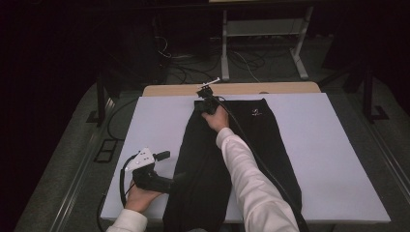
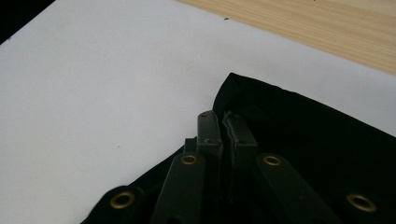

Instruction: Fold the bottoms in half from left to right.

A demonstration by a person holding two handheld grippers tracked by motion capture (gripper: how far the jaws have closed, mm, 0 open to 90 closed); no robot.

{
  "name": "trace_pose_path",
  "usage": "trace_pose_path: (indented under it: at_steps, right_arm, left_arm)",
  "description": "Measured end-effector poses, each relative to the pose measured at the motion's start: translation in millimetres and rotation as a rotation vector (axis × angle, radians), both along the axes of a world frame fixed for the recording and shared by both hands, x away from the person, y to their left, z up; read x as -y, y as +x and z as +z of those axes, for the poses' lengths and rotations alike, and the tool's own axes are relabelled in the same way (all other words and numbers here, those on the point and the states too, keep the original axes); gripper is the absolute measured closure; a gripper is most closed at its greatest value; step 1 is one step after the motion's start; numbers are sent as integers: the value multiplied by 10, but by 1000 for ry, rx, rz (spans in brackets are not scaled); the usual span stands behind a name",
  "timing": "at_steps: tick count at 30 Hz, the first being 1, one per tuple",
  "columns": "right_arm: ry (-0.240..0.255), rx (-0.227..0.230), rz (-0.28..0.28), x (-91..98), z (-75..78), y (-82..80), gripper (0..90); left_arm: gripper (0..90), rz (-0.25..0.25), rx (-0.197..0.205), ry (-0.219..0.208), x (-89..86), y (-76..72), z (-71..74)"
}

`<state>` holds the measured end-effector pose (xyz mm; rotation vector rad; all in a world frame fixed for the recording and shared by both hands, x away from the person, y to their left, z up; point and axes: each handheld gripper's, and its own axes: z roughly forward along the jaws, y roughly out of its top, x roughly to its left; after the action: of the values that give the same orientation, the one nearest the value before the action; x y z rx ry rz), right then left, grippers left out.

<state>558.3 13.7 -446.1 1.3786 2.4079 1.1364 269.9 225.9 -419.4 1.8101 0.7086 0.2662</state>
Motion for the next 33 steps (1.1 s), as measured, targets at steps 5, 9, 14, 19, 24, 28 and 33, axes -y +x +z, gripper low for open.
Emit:
trace_pose_path:
  at_steps: [5,9,14,19,24,28,33]
  right_arm:
    - [-17,34,-2,11,59,-55,859]
    - [-17,52,-7,22,125,-104,860]
    - [-21,67,-9,42,142,-144,860]
    - [-7,85,-18,70,131,-225,860]
    - [14,101,-14,107,126,-290,860]
    - [15,102,-12,112,127,-307,860]
    - [15,109,-9,115,154,-331,860]
  left_arm:
    - [0,5,-7,2,2,7,-9]
    - [0,15,-23,-2,-7,9,-11]
    - [0,36,-68,8,9,27,-52]
    - [0,40,-107,57,25,25,-68]
    - [0,45,-126,101,4,-2,-41]
    - [0,60,-157,126,-64,-70,-45]
    - [0,45,-182,158,-109,-127,-55]
